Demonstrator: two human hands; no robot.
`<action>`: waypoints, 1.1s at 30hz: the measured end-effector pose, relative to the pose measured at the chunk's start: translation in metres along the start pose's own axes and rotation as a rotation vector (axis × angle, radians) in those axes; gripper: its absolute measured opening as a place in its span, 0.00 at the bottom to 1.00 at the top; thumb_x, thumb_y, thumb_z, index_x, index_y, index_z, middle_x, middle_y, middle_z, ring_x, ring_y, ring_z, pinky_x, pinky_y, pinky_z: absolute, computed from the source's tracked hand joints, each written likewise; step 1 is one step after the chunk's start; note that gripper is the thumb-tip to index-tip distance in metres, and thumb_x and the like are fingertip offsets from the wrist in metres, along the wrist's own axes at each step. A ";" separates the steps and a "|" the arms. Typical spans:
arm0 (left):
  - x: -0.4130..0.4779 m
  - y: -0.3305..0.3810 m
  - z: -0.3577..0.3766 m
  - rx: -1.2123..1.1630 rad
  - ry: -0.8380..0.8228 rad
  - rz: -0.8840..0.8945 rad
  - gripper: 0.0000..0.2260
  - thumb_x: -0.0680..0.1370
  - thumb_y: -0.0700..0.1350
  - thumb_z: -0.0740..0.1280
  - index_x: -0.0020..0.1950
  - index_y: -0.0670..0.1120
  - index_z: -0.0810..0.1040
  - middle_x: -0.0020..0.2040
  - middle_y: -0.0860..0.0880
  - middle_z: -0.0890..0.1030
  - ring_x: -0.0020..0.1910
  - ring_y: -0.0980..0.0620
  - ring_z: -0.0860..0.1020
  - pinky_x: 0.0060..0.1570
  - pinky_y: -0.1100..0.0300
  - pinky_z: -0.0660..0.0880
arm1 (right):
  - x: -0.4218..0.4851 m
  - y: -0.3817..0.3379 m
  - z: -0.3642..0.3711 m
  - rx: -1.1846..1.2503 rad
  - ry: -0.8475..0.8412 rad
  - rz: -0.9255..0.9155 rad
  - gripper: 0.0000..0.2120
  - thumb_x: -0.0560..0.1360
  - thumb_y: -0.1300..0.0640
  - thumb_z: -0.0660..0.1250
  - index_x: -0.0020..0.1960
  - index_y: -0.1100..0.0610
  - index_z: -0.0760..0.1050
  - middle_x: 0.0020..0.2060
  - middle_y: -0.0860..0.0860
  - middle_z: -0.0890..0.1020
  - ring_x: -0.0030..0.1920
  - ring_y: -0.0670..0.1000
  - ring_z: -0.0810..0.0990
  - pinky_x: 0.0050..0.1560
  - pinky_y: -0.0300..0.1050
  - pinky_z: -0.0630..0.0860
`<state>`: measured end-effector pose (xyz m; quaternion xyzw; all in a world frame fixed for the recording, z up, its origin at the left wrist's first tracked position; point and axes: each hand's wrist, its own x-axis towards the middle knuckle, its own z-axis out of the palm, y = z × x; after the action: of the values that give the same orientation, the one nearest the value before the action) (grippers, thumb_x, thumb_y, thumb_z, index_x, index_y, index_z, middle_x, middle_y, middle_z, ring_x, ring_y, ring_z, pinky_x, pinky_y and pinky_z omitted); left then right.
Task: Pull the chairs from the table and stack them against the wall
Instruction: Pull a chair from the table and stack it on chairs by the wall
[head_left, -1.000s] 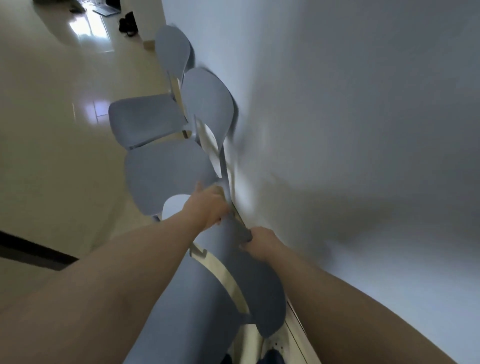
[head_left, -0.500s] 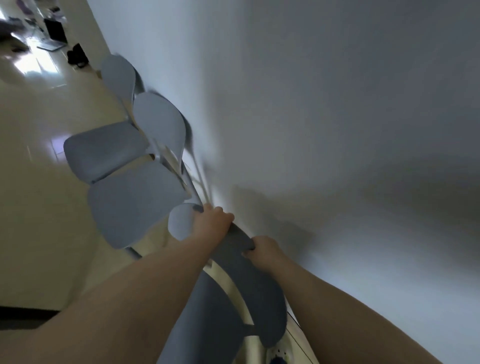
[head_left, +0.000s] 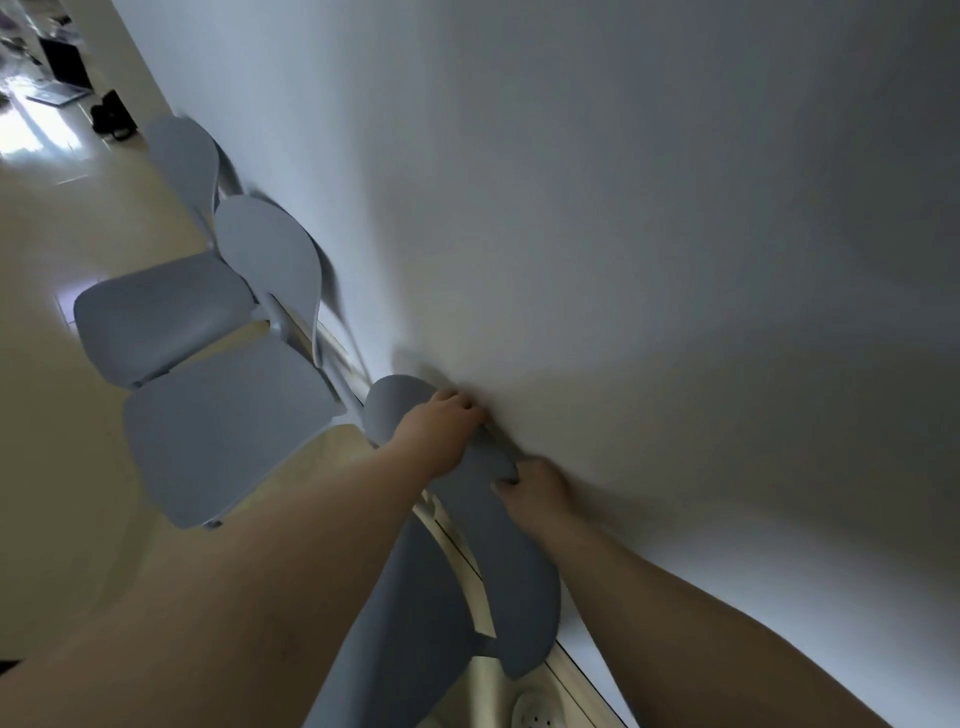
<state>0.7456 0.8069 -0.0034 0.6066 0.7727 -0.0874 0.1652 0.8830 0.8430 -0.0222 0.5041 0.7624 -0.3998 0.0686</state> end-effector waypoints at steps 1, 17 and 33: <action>0.003 0.001 -0.001 -0.001 0.012 -0.010 0.20 0.78 0.36 0.60 0.70 0.46 0.68 0.69 0.45 0.71 0.72 0.43 0.63 0.66 0.48 0.71 | 0.001 -0.001 0.000 0.001 0.034 0.012 0.17 0.78 0.56 0.62 0.59 0.68 0.76 0.57 0.63 0.80 0.60 0.61 0.78 0.49 0.48 0.71; -0.012 -0.020 0.001 -0.107 0.071 -0.174 0.30 0.77 0.43 0.63 0.77 0.50 0.54 0.77 0.45 0.57 0.75 0.41 0.59 0.69 0.50 0.67 | 0.031 -0.032 0.016 0.114 0.104 0.092 0.15 0.77 0.56 0.63 0.60 0.61 0.78 0.60 0.60 0.81 0.61 0.60 0.79 0.53 0.47 0.75; -0.042 -0.003 -0.006 -0.107 -0.090 -0.159 0.25 0.78 0.43 0.62 0.75 0.48 0.60 0.72 0.43 0.67 0.68 0.40 0.70 0.61 0.47 0.73 | 0.000 -0.058 -0.013 -0.099 -0.010 0.160 0.20 0.78 0.56 0.61 0.66 0.66 0.72 0.65 0.61 0.77 0.66 0.58 0.76 0.62 0.47 0.73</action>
<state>0.7510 0.7703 0.0170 0.5293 0.8137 -0.0859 0.2246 0.8388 0.8416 0.0180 0.5572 0.7384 -0.3573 0.1290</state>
